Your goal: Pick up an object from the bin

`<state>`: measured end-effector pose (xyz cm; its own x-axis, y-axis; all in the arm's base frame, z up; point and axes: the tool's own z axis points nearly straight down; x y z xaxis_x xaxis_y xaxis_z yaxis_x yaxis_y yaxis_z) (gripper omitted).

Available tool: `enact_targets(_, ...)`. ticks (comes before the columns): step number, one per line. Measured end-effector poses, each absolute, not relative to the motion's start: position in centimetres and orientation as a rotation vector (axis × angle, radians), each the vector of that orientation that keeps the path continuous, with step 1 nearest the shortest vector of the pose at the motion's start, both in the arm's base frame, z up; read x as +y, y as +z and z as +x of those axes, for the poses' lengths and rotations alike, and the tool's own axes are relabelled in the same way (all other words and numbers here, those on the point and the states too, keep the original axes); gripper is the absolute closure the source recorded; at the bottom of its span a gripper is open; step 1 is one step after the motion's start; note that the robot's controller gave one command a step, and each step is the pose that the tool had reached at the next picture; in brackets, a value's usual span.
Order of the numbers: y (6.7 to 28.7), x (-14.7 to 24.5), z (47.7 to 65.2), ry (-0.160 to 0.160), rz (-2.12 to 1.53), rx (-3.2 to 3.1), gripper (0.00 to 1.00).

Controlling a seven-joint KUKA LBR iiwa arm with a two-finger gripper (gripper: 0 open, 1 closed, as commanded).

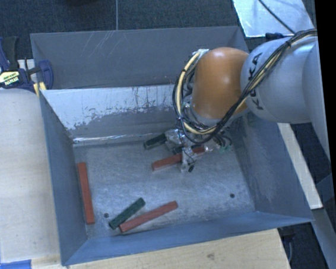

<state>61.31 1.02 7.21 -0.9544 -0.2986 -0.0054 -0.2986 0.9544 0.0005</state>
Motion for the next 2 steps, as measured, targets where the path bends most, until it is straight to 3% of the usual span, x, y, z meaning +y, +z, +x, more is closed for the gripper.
enact_targets(1, 19.2, -1.9, 60.6, -0.006, -1.309, 2.847, 1.0)
enact_targets(2, 33.2, -3.4, 61.6, -0.007, -1.681, 2.645, 1.0)
